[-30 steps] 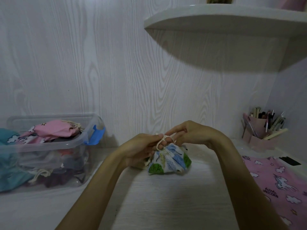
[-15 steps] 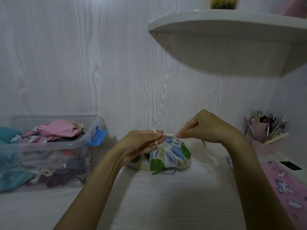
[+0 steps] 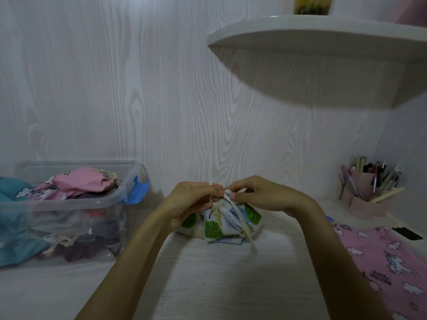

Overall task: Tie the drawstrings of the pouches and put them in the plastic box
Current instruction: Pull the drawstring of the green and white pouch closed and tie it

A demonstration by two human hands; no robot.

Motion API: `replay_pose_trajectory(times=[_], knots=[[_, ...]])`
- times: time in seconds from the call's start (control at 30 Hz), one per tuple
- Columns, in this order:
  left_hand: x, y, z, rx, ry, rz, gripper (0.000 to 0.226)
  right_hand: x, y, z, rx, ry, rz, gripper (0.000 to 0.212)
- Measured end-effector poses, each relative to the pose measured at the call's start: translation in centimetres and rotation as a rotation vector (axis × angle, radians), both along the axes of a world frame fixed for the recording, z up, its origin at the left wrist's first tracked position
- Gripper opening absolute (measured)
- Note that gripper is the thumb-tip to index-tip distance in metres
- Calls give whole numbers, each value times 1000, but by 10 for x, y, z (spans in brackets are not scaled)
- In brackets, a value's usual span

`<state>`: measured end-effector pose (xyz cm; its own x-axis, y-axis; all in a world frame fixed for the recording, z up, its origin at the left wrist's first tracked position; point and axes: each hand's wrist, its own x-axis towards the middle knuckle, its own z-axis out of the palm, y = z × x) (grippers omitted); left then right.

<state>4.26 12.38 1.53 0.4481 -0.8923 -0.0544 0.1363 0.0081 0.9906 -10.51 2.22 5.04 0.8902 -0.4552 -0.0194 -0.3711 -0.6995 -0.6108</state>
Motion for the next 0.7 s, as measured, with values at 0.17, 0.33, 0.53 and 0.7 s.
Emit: replay_pose_trajectory(times=[0.17,0.33,0.53,0.7], knots=[[3,-1,-1,-44,-113,-22,7,1,0,-1,183,-72,-9,29],[1,-1,1,-126,-329,93,15,4,-2,-2,150,-144,-70,24],[2,-1,-4,-250,-431,234,21,-2,-6,3,180,-193,-78,15],[4,-3,-10,-323,-532,288,16,0,-1,3,188,-186,-106,24]])
